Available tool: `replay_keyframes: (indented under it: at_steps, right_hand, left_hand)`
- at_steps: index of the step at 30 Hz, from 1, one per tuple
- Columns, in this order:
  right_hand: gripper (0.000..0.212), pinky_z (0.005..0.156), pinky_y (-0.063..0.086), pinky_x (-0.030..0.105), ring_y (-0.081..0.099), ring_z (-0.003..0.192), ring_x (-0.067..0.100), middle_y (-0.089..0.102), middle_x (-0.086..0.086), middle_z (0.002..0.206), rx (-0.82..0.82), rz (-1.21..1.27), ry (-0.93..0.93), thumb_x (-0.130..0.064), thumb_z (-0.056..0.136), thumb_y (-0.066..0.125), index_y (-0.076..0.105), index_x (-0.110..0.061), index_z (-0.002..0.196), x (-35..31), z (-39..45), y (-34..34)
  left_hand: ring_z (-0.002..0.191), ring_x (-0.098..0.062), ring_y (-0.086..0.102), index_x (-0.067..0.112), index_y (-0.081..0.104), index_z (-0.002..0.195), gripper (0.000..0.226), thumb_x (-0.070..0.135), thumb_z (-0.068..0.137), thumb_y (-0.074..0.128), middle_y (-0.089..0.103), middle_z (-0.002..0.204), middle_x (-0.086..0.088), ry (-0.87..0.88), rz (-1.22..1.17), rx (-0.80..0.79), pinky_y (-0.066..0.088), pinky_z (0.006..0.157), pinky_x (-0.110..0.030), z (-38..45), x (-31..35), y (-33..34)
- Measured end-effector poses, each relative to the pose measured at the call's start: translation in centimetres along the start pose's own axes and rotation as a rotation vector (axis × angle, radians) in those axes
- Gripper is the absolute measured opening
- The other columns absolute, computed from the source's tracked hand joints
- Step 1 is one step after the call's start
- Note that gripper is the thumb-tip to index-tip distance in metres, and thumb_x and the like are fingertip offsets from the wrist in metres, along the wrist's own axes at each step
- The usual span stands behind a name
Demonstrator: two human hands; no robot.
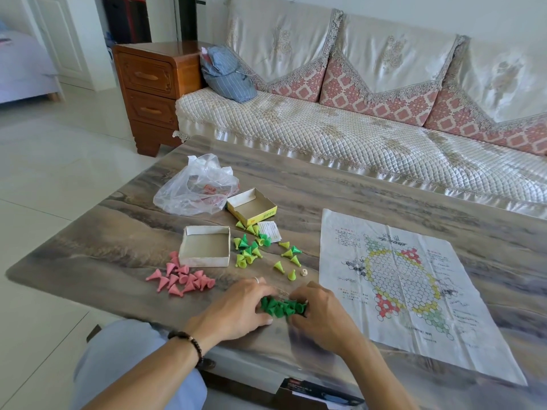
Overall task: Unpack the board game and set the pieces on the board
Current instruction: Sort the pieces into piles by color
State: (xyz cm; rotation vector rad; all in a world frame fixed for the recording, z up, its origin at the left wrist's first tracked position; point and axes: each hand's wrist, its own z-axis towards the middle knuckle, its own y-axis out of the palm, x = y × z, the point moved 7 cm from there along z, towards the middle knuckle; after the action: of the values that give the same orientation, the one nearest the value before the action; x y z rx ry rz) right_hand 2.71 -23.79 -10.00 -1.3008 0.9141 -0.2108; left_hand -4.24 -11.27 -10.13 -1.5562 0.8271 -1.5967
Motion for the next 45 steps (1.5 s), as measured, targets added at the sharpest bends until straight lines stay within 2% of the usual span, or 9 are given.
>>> replay_keyframes:
  at_steps: [8,12,17,20,24,31,38,41,45]
  right_hand:
    - [0.043,0.070,0.040,0.018,0.051,0.080,0.005,0.056,-0.009,0.105,0.030,0.023,0.021,-0.036,0.077,0.065,0.060,-0.026,0.118,0.2,0.3,-0.9]
    - [0.035,0.067,0.039,0.019,0.055,0.074,0.006,0.058,-0.009,0.099,0.098,0.058,0.044,-0.040,0.079,0.065,0.065,-0.026,0.111,0.7,1.6,-2.1]
    - [0.019,0.066,0.048,0.028,0.058,0.074,0.010,0.062,-0.007,0.083,0.194,0.079,0.048,-0.037,0.085,0.062,0.069,-0.021,0.092,1.0,4.6,-3.9]
    - [0.015,0.072,0.050,0.031,0.062,0.082,0.016,0.065,-0.002,0.086,0.216,0.063,0.055,-0.022,0.081,0.063,0.070,-0.016,0.093,0.8,7.2,-4.5]
    - [0.030,0.078,0.050,0.031,0.063,0.091,0.019,0.068,0.002,0.102,0.133,0.009,-0.020,-0.015,0.079,0.062,0.068,-0.014,0.109,-1.1,11.0,-4.1]
    - [0.032,0.078,0.047,0.033,0.060,0.097,0.024,0.065,0.005,0.107,-0.015,-0.061,-0.165,-0.008,0.080,0.057,0.068,-0.019,0.108,-4.5,15.4,-1.4]
    - [0.031,0.076,0.051,0.035,0.060,0.094,0.021,0.064,0.003,0.104,-0.019,-0.073,-0.185,-0.008,0.082,0.054,0.070,-0.020,0.105,-4.7,15.8,-0.2]
    - [0.029,0.072,0.049,0.033,0.059,0.085,0.021,0.061,0.002,0.098,-0.037,-0.034,-0.202,-0.012,0.079,0.055,0.072,-0.020,0.100,-5.1,15.7,0.1]
    - [0.029,0.077,0.052,0.041,0.058,0.088,0.024,0.056,0.002,0.101,-0.150,-0.092,-0.236,-0.013,0.080,0.055,0.071,-0.023,0.102,-5.7,15.8,1.5]
  left_hand:
    - [0.095,-0.007,0.050,0.026,0.055,0.132,0.054,0.040,0.082,0.070,0.055,0.109,0.013,-0.014,0.030,0.011,0.042,0.078,-0.023,0.3,-0.4,-0.5]
    - [0.086,-0.004,0.045,0.029,0.053,0.132,0.054,0.049,0.083,0.067,0.048,0.098,0.016,-0.018,0.045,0.019,0.033,0.070,-0.020,0.7,-0.9,-2.0]
    - [0.084,-0.006,0.060,0.026,0.063,0.121,0.033,0.039,0.091,0.061,0.061,0.103,0.012,-0.109,0.033,0.186,0.046,0.074,-0.024,3.0,-3.2,-5.5]
    - [0.096,-0.015,0.061,0.026,0.062,0.121,0.032,0.029,0.089,0.065,0.061,0.105,0.008,-0.158,0.108,0.268,0.048,0.076,-0.029,4.8,-4.5,-7.4]
    - [0.112,-0.017,0.055,0.023,0.057,0.128,0.048,0.015,0.082,0.068,0.058,0.124,0.002,-0.115,0.241,0.163,0.046,0.086,-0.029,7.9,-6.2,-7.9]
    - [0.104,-0.017,0.059,0.026,0.068,0.102,0.024,0.014,0.082,0.062,0.065,0.104,0.004,-0.066,0.363,0.025,0.043,0.087,-0.036,10.3,-7.9,-6.7]
    - [0.094,-0.018,0.060,0.022,0.071,0.090,0.011,0.016,0.082,0.066,0.069,0.094,0.005,-0.058,0.323,0.069,0.039,0.092,-0.035,10.3,-9.2,-7.1]
    - [0.086,-0.021,0.062,0.018,0.073,0.082,0.010,0.013,0.078,0.065,0.069,0.083,0.002,-0.052,0.279,0.107,0.043,0.085,-0.036,10.3,-9.4,-7.3]
    - [0.081,-0.019,0.062,0.016,0.076,0.086,0.010,0.013,0.079,0.070,0.071,0.087,0.001,-0.066,0.145,0.198,0.043,0.080,-0.033,10.3,-9.2,-8.3]
